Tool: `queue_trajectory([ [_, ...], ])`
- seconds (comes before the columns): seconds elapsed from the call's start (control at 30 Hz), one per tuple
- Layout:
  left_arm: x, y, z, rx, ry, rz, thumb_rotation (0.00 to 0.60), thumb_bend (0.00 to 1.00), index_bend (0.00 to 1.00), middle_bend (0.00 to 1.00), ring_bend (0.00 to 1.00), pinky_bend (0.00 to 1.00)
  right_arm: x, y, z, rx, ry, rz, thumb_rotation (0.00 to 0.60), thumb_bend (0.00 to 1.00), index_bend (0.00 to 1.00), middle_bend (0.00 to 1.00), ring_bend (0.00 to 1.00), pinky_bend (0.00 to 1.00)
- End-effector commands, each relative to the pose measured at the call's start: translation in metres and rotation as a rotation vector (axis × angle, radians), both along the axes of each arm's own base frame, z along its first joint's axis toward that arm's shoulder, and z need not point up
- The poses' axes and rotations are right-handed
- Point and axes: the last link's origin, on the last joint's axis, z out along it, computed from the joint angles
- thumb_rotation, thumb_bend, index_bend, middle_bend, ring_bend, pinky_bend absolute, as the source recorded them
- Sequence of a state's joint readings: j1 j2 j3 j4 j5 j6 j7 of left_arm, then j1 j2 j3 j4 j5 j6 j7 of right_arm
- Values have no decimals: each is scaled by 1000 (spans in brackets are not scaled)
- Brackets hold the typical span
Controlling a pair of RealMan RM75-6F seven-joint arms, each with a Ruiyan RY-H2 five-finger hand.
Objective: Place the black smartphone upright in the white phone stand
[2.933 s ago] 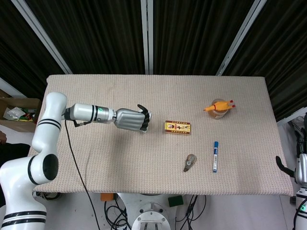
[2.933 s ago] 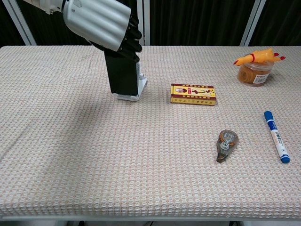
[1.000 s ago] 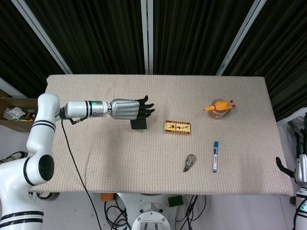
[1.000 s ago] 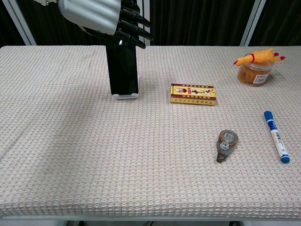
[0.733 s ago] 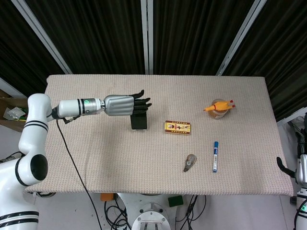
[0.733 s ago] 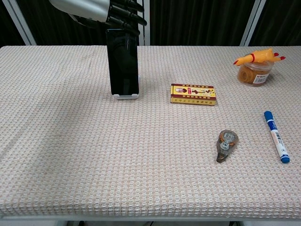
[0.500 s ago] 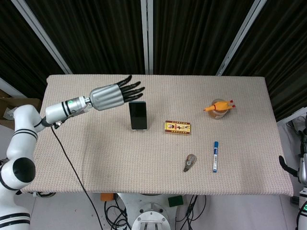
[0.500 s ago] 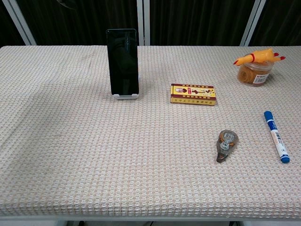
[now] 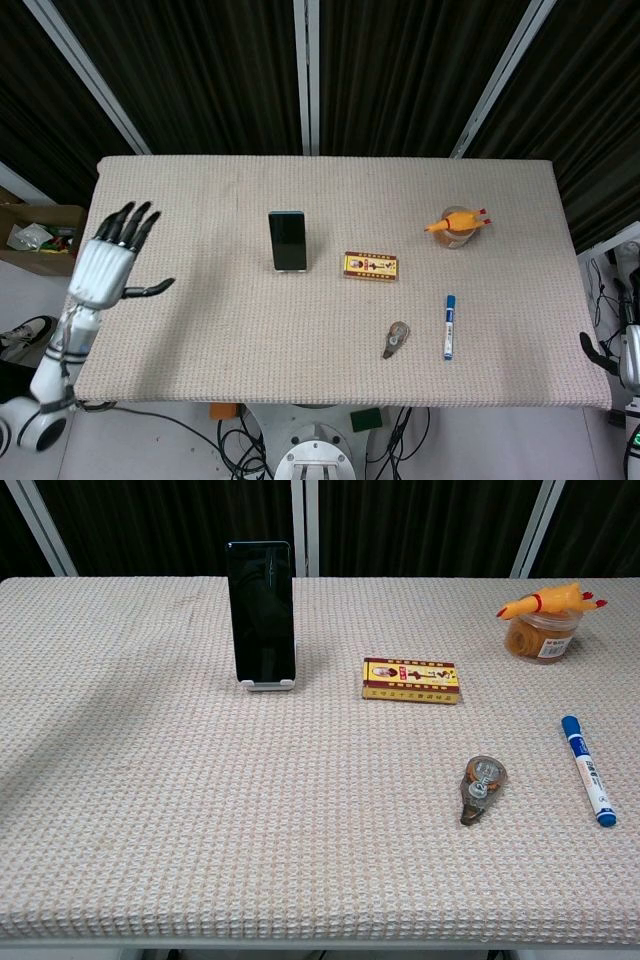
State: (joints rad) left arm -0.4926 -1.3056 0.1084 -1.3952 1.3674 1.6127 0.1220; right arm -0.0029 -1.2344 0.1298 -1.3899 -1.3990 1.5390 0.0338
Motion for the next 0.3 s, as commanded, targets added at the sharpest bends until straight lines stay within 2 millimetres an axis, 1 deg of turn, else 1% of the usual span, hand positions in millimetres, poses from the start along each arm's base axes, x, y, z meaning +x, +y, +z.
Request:
queue_trajectory([
  [0.03,-62,-81,23,104,-59,337,0,76,66,44,6,185,-2,4,-3,24,23,-18,600,289,0,0,0,0],
  [0.13,-75,-101,19,103,-55,375,0,77,66,44,6,185,-2,7,-7,42,30,-23,600,290,0,0,0,0],
  [0.23,-79,-110,19,120,-60,376,0,77,65,44,7,185,0,8,-13,66,28,-12,600,293,0,0,0,0],
  [0.3,-79,-113,19,127,-55,368,0,77,66,44,6,185,2,8,-17,77,26,-1,600,294,0,0,0,0],
])
